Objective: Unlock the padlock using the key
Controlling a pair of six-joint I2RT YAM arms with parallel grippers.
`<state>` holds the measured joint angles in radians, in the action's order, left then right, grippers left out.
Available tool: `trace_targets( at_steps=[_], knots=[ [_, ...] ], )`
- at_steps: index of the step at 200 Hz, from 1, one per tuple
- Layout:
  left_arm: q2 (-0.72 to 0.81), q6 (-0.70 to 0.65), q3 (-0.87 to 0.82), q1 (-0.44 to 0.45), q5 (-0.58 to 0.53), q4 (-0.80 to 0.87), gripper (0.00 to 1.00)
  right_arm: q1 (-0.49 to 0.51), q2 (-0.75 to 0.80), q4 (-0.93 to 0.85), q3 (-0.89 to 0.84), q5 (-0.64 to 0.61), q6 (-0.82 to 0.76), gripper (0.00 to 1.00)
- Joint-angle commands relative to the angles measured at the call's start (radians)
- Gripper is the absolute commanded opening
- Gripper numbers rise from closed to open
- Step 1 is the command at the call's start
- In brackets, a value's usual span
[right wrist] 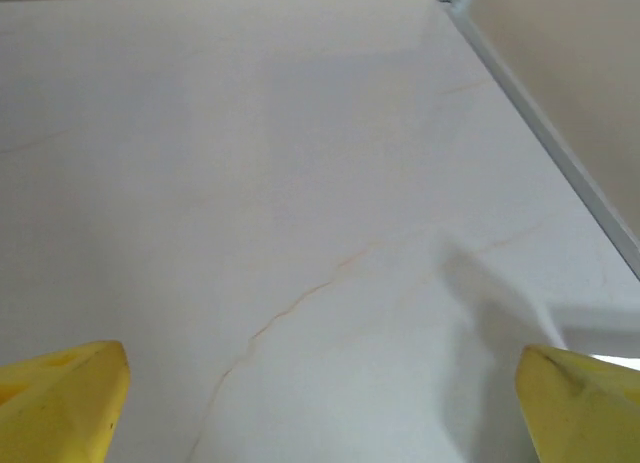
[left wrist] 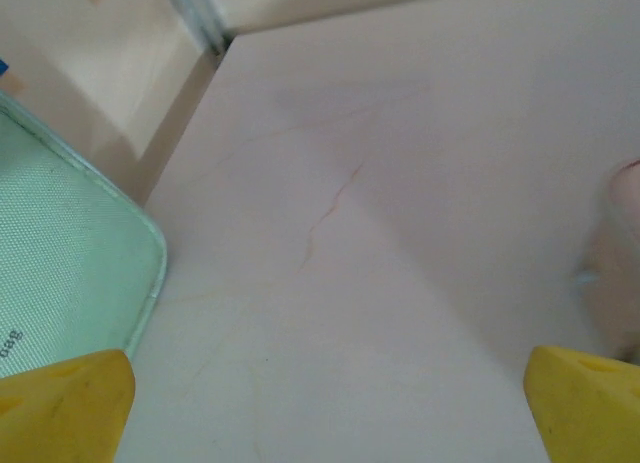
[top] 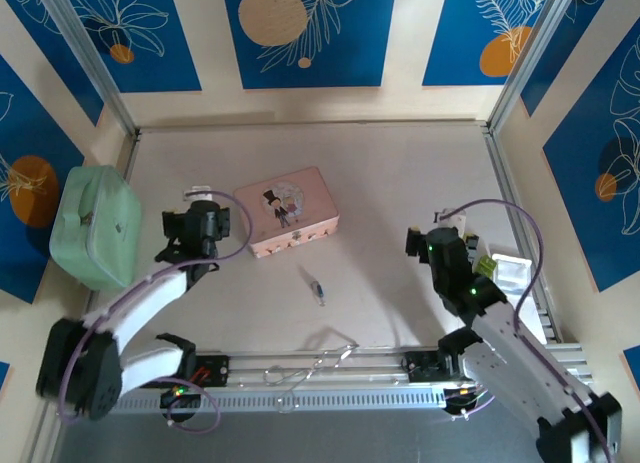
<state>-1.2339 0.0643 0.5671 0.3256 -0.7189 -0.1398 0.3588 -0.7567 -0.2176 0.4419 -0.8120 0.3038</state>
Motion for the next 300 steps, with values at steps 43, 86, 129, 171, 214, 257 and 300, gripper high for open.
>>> trace_targets(
  at_steps=[43, 86, 129, 171, 214, 257, 300],
  knots=[
    [-0.17, -0.066, -0.114, -0.121, 0.114, -0.505, 0.99, -0.202, -0.285, 0.47, -0.101, 0.172, -0.062, 0.99],
    [-0.283, -0.108, -0.138, -0.156, 0.3, -0.673, 0.99, -0.28, -0.444, 0.92, -0.163, 0.499, -0.158, 0.99],
    [-0.335, -0.096, -0.204, -0.229, 0.526, -0.843, 0.99, -0.319, -0.784, 1.197, -0.094, 0.687, -0.234, 0.99],
    [-0.332, -0.076, -0.212, -0.234, 0.482, -0.844, 0.99, -0.348, -0.768, 1.057, -0.038, 0.653, -0.187, 0.99],
    [-0.337, -0.099, -0.213, -0.222, 0.488, -0.852, 1.0, -0.345, -0.764, 1.037, -0.033, 0.648, -0.189, 0.99],
    [-0.335, -0.101, -0.21, -0.22, 0.496, -0.843, 1.0, -0.345, -0.765, 1.039, -0.032, 0.649, -0.189, 0.99],
    [-0.336, -0.121, -0.202, -0.22, 0.555, -0.828, 0.99, -0.353, -0.769, 1.021, -0.022, 0.666, -0.186, 0.99]
  ],
)
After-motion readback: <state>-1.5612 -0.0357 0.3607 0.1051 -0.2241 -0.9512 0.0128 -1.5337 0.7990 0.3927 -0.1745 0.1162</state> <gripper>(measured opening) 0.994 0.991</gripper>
